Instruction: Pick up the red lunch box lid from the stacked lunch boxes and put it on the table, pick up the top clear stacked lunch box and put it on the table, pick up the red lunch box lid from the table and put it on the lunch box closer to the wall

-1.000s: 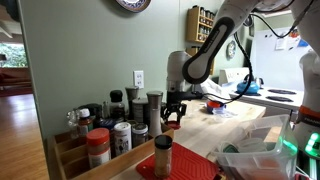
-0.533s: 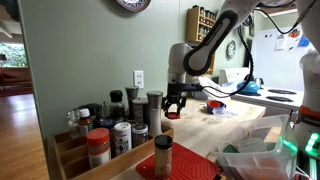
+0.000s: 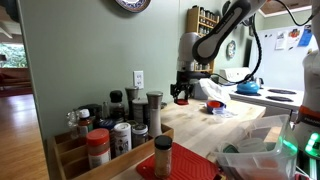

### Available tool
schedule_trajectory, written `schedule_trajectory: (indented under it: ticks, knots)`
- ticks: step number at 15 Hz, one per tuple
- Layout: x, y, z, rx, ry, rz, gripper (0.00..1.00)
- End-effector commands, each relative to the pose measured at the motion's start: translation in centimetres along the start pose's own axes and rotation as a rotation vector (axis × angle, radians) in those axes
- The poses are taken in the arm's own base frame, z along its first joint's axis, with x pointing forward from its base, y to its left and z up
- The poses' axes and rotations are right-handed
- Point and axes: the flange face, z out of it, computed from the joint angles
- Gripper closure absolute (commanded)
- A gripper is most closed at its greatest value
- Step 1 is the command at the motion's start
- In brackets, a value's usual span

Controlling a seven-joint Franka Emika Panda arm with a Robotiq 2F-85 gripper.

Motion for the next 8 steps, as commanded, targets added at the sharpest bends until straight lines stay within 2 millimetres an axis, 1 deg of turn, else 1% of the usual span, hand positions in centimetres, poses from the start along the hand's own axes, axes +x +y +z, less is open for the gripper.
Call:
schedule_trajectory:
  ticks: [1,2,3,4,8]
  knots:
    - [0.0,-0.1,0.0,0.001,-0.001,-0.002,0.28]
    - [0.0,-0.3,0.0,0.002,-0.002,-0.006,0.28]
    - [-0.1,-0.4,0.1,0.002,-0.003,-0.008,0.53]
    - [0.1,0.0,0.3,0.008,-0.009,-0.025,0.53]
    - [0.5,1.4,-0.1,0.007,-0.017,-0.132,0.53]
